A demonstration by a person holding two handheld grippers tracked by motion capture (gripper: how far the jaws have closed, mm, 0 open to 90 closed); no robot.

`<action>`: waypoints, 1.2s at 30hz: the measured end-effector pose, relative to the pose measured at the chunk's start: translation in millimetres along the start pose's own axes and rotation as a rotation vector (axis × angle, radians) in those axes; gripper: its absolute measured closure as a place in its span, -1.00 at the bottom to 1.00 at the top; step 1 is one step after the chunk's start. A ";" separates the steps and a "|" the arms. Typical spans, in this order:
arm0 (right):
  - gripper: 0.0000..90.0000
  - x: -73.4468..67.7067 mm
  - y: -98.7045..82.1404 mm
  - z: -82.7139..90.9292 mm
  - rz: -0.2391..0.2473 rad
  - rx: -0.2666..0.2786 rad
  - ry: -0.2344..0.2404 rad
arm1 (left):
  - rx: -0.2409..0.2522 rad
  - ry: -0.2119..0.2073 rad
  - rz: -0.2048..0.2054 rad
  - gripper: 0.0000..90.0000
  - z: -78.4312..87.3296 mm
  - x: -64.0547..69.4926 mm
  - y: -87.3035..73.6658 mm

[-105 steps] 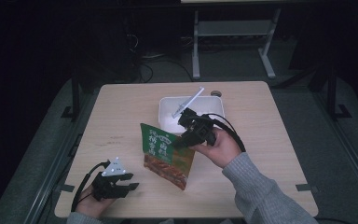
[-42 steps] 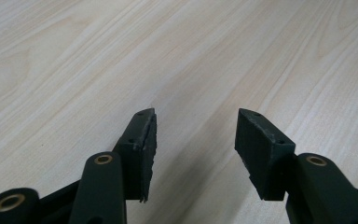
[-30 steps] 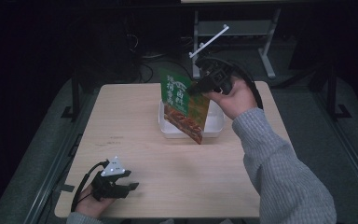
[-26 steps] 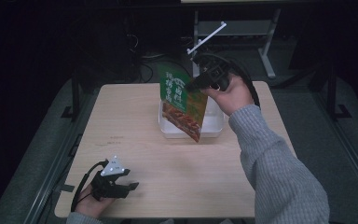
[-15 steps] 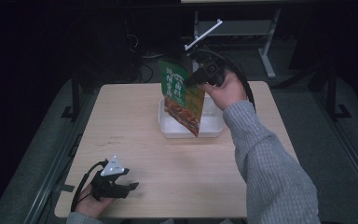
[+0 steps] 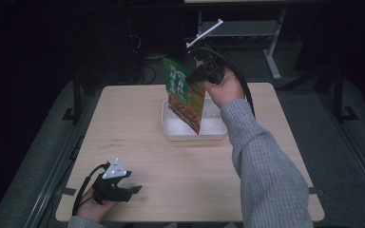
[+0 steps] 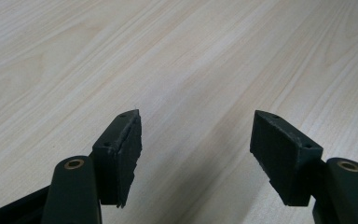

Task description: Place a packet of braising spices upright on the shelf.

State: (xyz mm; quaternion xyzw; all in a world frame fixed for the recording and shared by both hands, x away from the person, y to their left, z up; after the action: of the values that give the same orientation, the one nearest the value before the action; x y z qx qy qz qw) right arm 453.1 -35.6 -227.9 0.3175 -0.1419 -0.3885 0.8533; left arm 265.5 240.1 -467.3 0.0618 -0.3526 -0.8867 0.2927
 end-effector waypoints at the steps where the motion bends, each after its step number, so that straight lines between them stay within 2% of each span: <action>1: 1.00 -0.3 0.5 -1.9 -0.002 -0.003 -0.005 | 0.001 0.001 0.000 -0.26 0.1 0.1 0.1; 14: 1.00 -0.8 6.4 -23.7 -0.002 -0.017 -0.040 | 0.008 0.008 -0.004 -0.26 1.8 -0.1 0.5; 26: 1.00 1.6 7.3 -36.6 -0.012 -0.013 -0.039 | 0.013 0.008 -0.004 -0.26 2.6 0.1 0.9; 36: 1.00 2.0 6.3 -47.1 -0.004 -0.023 -0.057 | 0.019 0.009 -0.004 -0.27 3.0 0.5 1.1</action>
State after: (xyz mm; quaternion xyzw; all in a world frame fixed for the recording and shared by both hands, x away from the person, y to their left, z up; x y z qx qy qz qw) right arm 481.0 -13.6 -259.5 0.2967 -0.1611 -0.4006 0.8518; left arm 264.7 240.9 -464.3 0.0693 -0.3593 -0.8836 0.2920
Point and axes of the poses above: each handheld gripper's, and its own axes: z roughly backward along the jaws, y roughly out of its top, x roughly to its right, the point moved 4 cm from there along -z, roughly forward along the jaws, and after that the axes turned 8 degrees about -y, right-handed, at the moved point
